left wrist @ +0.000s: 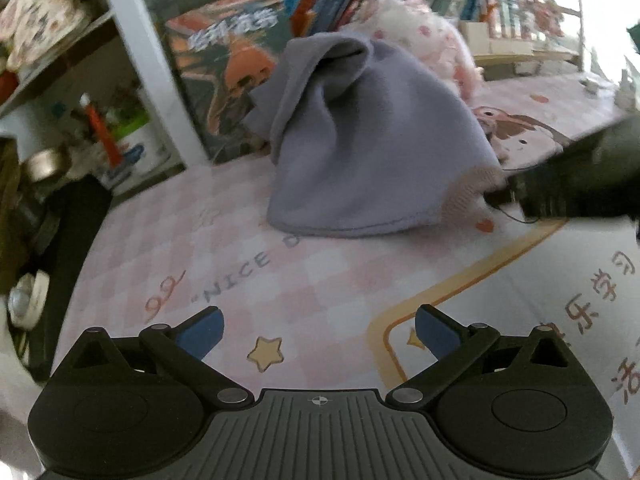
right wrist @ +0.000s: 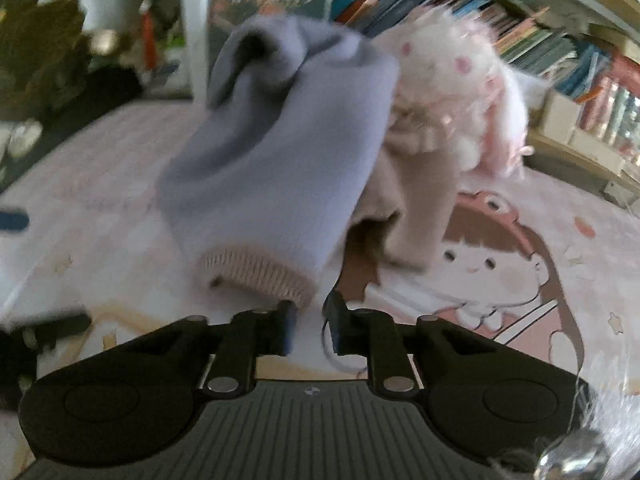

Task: Fold clothes
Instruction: 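Grasp the sweater hem with the right gripper while the left gripper grasps the other hem edge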

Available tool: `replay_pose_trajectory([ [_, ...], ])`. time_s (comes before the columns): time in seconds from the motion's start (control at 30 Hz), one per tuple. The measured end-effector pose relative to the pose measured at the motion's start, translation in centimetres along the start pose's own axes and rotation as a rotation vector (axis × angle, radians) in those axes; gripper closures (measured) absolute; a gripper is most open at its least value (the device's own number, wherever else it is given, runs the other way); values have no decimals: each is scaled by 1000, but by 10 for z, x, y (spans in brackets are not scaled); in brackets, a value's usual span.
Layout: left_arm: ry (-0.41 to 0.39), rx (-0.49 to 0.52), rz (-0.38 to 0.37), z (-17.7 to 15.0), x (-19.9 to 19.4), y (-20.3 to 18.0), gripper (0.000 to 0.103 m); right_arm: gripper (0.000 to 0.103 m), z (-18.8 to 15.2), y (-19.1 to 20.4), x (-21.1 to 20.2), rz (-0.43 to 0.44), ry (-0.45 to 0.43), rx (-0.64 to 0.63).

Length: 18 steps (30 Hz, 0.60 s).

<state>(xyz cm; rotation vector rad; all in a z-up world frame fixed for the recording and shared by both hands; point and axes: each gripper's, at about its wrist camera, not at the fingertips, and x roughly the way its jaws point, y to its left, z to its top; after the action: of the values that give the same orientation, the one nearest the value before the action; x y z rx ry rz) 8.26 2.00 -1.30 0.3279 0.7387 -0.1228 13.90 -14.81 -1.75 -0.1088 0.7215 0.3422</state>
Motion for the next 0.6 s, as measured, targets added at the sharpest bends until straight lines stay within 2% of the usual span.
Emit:
replay_pose_trajectory([
  [0.17,-74,136,-26,8,-1,-24,1,98,5,-11,-34,-40,-126,34],
  [0.27,-113,223,-9,18,7,-43,3,99,6,-15,-54,-70,-179,32],
  [0.4,-129,274,25,33,26,-67,24,100,9,-18,-76,-87,-212,30],
  [0.6,-185,391,109,51,52,-92,28,102,10,-17,-87,-101,-221,27],
])
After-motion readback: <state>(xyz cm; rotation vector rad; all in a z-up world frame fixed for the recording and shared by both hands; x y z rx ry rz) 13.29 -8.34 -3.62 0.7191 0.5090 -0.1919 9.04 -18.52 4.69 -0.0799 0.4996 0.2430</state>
